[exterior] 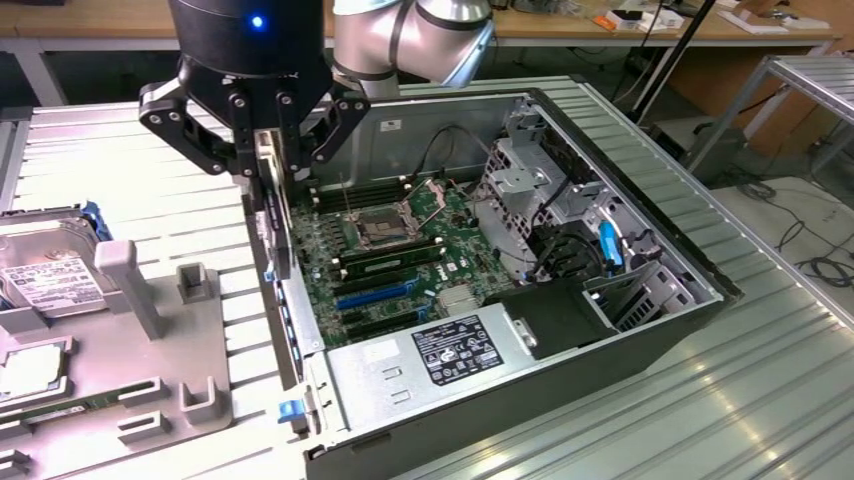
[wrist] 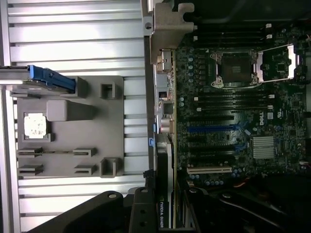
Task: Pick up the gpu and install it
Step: 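Pick up the gpu and move the gpu toward the slot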
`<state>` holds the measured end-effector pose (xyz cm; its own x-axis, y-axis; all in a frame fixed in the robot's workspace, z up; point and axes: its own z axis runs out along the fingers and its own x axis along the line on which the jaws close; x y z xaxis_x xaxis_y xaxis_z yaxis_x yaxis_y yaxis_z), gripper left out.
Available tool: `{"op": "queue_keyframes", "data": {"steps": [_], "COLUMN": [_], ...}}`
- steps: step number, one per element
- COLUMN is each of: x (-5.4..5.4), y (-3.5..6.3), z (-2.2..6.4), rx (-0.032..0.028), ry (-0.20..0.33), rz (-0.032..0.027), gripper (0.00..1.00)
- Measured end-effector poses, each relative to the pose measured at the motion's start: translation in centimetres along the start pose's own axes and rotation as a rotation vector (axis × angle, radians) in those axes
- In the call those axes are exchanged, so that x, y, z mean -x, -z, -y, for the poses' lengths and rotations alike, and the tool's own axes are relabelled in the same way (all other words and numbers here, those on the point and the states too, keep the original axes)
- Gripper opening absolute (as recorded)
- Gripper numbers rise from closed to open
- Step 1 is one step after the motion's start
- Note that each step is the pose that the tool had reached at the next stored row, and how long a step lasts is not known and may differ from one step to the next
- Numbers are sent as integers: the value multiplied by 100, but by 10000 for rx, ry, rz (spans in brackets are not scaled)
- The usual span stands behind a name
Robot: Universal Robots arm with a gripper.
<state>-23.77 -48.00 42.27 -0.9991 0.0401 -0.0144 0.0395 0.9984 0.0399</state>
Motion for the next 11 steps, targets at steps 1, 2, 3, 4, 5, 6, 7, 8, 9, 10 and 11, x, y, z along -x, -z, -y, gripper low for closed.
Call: {"op": "queue_keyframes", "data": {"steps": [1,2,3,4,5,6,7,8,9,10,11], "x": [6,14,23,41,54,67,84,99,118,131,146], "y": [0,-1,-1,-2,-2,-2,-3,-4,-3,-4,-5], "z": [0,0,-1,-2,-2,-3,-3,-4,-5,-5,-6], "rx": [0,0,0,0,0,0,1,1,1,1,2], "ry": [4,9,14,23,29,36,43,49,57,64,71], "rz": [0,0,1,0,-1,-1,-1,-1,-2,-2,-2], "gripper": [27,27,27,27,27,27,27,27,27,27,27]}}
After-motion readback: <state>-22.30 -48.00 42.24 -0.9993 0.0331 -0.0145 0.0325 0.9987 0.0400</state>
